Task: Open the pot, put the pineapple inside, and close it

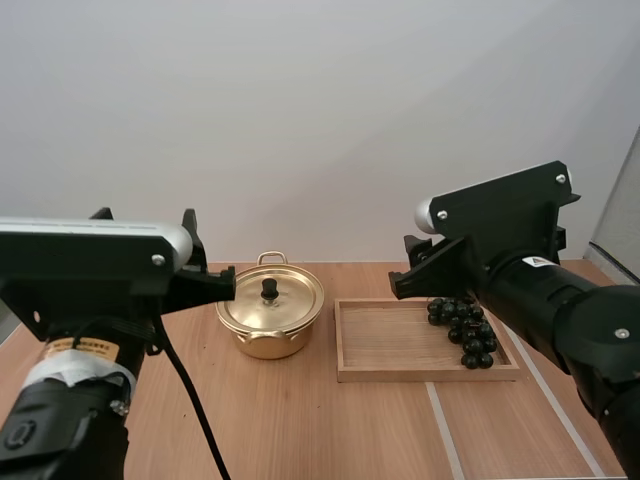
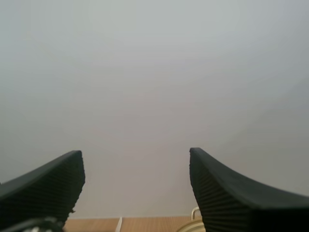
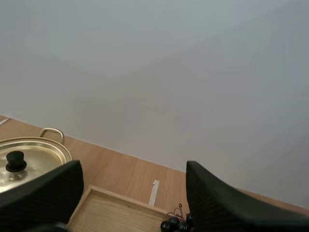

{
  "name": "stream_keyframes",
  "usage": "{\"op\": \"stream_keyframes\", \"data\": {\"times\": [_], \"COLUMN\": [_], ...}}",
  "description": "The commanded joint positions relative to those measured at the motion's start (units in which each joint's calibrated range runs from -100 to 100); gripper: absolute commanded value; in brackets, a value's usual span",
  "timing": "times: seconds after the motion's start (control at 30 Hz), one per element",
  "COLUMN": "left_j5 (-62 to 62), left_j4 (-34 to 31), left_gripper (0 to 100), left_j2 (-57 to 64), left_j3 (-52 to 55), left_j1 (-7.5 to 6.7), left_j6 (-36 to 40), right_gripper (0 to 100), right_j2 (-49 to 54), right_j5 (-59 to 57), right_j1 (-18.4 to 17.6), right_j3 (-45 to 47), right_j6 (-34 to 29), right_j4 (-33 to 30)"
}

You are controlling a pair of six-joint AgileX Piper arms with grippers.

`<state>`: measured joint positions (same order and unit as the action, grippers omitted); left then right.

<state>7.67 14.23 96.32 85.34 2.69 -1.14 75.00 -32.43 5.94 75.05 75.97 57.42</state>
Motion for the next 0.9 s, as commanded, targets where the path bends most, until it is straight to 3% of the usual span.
{"op": "stream_keyframes", "data": {"times": [0.0, 0.17, 0.3, 0.47, 0.63, 0.87], "left_j5": [6.1, 21.2, 29.6, 26.5, 19.6, 19.5], "left_j4": [-0.9, -6.1, -7.6, -9.1, -8.9, -9.5], "left_gripper": [100, 100, 100, 100, 100, 100], "left_j2": [2.1, 2.2, 2.2, 2.2, 2.2, 2.2], "left_j3": [3.5, 3.8, 3.9, 6.4, 14.1, 14.7], "left_j1": [0.11, 0.11, -0.67, -2.73, -2.73, -3.59], "left_j6": [0.4, 0.4, 3.1, 8.4, 9.7, 9.5], "right_gripper": [100, 100, 100, 100, 100, 100], "right_j2": [1.5, 1.7, 1.7, 1.7, 1.7, 1.7], "right_j5": [4.0, 3.7, 3.1, 3.0, 3.0, 3.3], "right_j1": [0.2, 0.2, 0.2, 0.2, 0.2, 0.2], "right_j3": [2.2, 3.7, 5.3, 6.1, 9.2, 14.8], "right_j6": [6.6, 5.9, -0.2, -0.3, -3.4, -3.4], "right_j4": [5.3, 3.1, 3.0, 0.9, 0.9, 0.9]}}
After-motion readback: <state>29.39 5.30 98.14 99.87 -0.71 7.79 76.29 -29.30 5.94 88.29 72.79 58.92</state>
